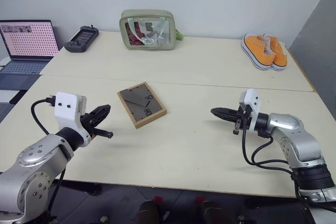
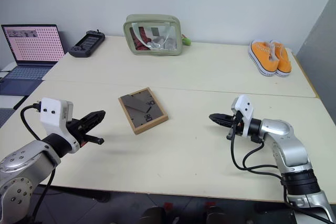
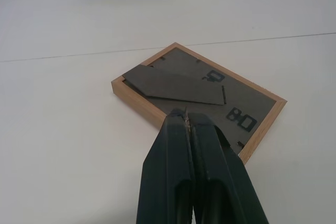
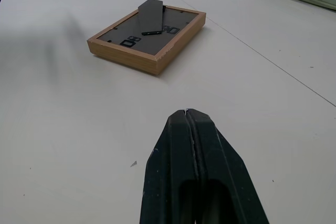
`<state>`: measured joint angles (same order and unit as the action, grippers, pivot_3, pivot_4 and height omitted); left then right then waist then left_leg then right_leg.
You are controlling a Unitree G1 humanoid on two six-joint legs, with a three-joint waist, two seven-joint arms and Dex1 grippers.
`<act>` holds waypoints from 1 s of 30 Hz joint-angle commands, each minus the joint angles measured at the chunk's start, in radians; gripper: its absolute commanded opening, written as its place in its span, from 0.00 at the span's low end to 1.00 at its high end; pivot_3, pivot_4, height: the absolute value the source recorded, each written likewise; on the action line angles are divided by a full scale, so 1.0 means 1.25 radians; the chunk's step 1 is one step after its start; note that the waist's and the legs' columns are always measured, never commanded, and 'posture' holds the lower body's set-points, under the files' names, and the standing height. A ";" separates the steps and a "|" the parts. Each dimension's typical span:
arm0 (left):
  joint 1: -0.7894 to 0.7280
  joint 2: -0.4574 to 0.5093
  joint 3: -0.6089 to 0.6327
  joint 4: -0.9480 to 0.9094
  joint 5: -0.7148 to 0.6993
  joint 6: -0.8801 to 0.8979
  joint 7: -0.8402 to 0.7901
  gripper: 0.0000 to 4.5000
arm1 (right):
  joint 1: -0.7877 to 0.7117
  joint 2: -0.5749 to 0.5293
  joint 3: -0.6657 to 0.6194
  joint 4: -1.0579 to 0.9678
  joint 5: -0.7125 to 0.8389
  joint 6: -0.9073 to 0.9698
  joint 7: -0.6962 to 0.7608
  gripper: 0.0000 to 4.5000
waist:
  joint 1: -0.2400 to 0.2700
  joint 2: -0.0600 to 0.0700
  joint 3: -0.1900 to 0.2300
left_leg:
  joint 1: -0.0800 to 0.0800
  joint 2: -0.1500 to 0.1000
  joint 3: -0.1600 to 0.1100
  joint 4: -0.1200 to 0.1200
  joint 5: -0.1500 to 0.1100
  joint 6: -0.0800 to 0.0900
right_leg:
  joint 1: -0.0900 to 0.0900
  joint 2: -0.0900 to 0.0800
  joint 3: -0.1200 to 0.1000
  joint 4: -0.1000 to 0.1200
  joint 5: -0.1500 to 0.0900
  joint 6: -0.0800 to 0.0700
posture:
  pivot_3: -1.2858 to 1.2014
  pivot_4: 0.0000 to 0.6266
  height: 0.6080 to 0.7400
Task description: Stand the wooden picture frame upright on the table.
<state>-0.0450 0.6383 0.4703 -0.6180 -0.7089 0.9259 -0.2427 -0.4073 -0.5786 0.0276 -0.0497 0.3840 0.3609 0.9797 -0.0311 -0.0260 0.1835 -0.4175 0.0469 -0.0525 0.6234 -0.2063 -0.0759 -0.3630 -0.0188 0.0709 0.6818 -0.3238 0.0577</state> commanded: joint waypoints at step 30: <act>-0.288 -0.024 -0.132 0.636 0.307 -0.372 -0.061 0.00 | -0.126 0.268 0.112 0.266 -0.211 -0.230 -0.213 0.00 | 0.000 0.000 0.000 | 0.000 0.000 0.000 0.000 0.000 0.000 | -0.001 0.000 -0.001 0.002 0.000 0.000 | 0.52 0.24 1.00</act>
<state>-0.3765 0.6048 0.3051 0.1603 -0.3459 0.5012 -0.3077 -0.5382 -0.2461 0.1792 0.2922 0.1282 0.1089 0.7198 -0.0317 -0.0260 0.1835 -0.4178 0.0468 -0.0527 0.6238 -0.2060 -0.0763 -0.3646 -0.0188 0.0697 0.6846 -0.3235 0.0577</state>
